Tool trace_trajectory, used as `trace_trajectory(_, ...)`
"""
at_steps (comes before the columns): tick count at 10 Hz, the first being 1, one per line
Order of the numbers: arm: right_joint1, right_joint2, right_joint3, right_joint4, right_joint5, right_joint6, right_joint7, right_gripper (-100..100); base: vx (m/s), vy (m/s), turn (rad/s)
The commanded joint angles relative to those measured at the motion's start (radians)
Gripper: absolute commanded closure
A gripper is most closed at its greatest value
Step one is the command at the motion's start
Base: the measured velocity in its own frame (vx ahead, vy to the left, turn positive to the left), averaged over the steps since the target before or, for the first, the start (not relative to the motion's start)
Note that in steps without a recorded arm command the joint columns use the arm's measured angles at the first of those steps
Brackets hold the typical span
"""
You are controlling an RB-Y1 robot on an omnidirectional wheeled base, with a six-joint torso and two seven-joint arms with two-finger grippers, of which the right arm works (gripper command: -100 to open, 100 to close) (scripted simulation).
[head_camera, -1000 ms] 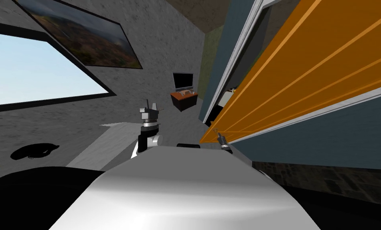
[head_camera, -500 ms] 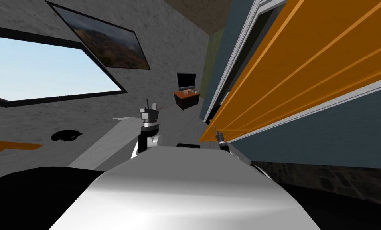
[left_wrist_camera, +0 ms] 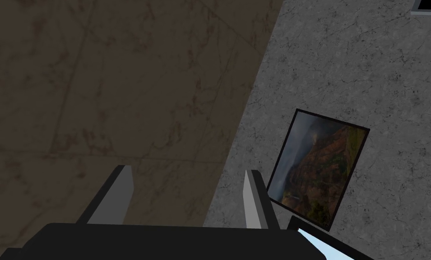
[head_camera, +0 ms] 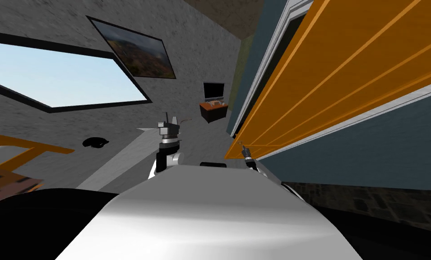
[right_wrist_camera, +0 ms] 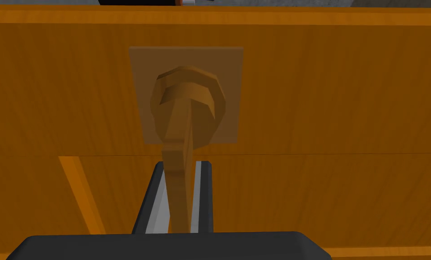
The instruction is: Pull the door open
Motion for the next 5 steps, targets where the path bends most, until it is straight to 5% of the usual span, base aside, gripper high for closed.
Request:
trace_trajectory(1, -0.024, 0.013, 0.020, 0.008, -0.015, 0.016, 0.014, 100, -0.146, -0.121, 0.103)
trace_trajectory(5, -0.008, 0.018, -0.005, -0.011, 0.063, 0.010, -0.019, 100, -0.116, -0.019, -0.004)
